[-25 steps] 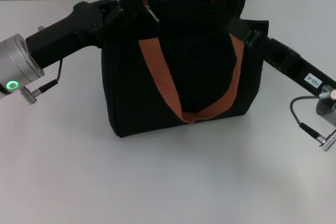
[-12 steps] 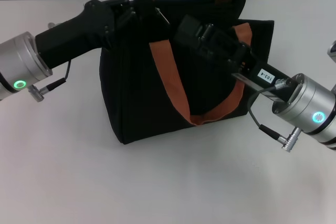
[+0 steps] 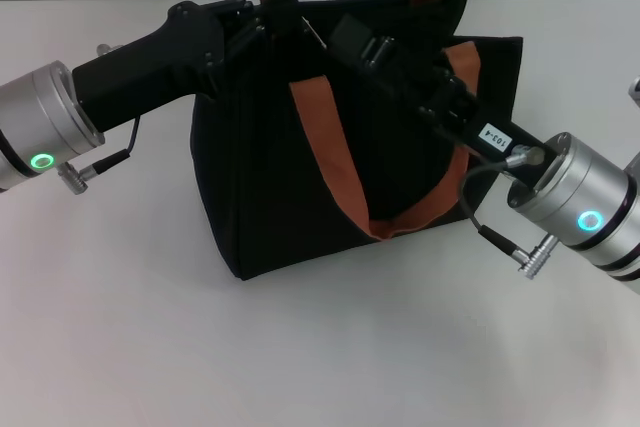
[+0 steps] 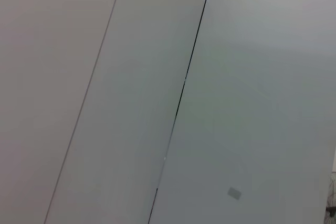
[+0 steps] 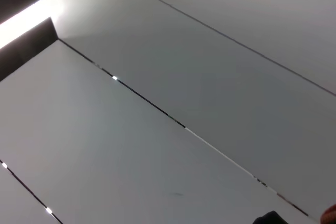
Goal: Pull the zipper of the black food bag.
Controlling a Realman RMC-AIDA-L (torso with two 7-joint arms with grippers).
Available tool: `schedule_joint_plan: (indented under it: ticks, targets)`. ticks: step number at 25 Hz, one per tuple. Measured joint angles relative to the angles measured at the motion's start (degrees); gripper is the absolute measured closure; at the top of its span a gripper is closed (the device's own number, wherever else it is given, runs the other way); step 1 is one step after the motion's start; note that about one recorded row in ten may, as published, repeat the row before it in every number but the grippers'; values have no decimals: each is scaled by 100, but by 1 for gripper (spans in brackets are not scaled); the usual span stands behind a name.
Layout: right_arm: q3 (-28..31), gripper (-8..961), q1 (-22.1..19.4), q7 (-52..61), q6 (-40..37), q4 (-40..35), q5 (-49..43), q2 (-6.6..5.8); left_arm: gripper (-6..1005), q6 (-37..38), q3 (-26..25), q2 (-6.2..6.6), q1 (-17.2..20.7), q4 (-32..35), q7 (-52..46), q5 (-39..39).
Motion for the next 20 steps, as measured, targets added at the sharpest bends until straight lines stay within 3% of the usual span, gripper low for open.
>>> schedule_joint_plan:
  ticks: [11,20]
  targets:
    - [217,135,-234,-2358,-260,200,-18,0,904,-39,-31,-3,2,0,0,0]
    - [529,145,-560,-5173,-157,518,24,0,904,-67,-24,0,-7,-1,0,-75]
